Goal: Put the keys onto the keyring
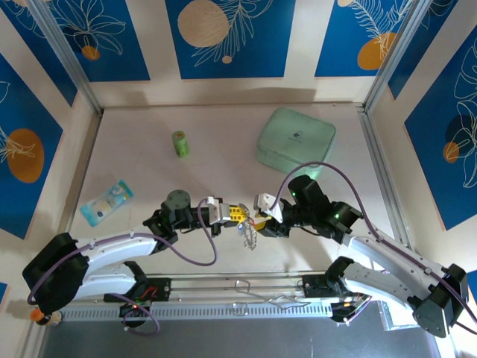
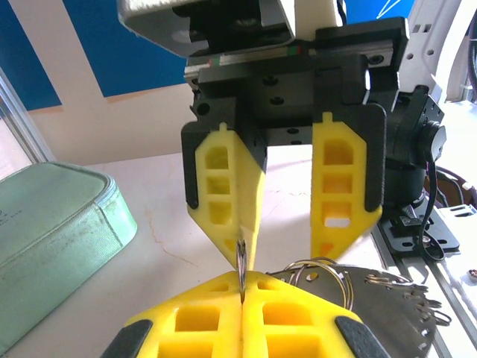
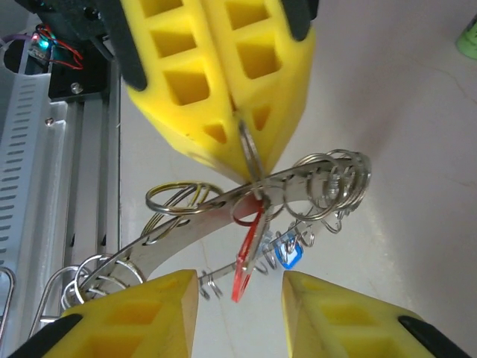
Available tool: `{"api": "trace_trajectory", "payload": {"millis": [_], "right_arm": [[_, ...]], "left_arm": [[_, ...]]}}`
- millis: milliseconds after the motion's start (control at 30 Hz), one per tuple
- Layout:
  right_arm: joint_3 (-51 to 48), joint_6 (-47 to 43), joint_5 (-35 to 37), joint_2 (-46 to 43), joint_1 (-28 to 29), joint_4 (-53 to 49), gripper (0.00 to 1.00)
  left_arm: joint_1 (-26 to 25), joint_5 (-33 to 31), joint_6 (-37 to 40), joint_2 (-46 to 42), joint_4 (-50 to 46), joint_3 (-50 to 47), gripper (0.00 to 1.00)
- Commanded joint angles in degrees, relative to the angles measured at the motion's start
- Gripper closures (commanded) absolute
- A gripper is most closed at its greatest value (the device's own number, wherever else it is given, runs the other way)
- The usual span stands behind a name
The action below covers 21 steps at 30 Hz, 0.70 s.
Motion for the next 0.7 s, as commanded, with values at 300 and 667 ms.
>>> {"api": "trace_trajectory", "payload": {"millis": [300, 667], "right_arm": [[-3.5, 3.1, 1.3, 3.6, 1.4, 11.9, 0.65], [-2.7, 2.4, 1.4, 2.7, 1.1, 12.3, 0.91]], "left_arm": [[-0.3, 0.1, -0.4, -1.9, 1.7, 0.0, 1.00], [-0.3, -0.9, 0.5, -3.0, -0.4, -0.7, 1.00]]}}
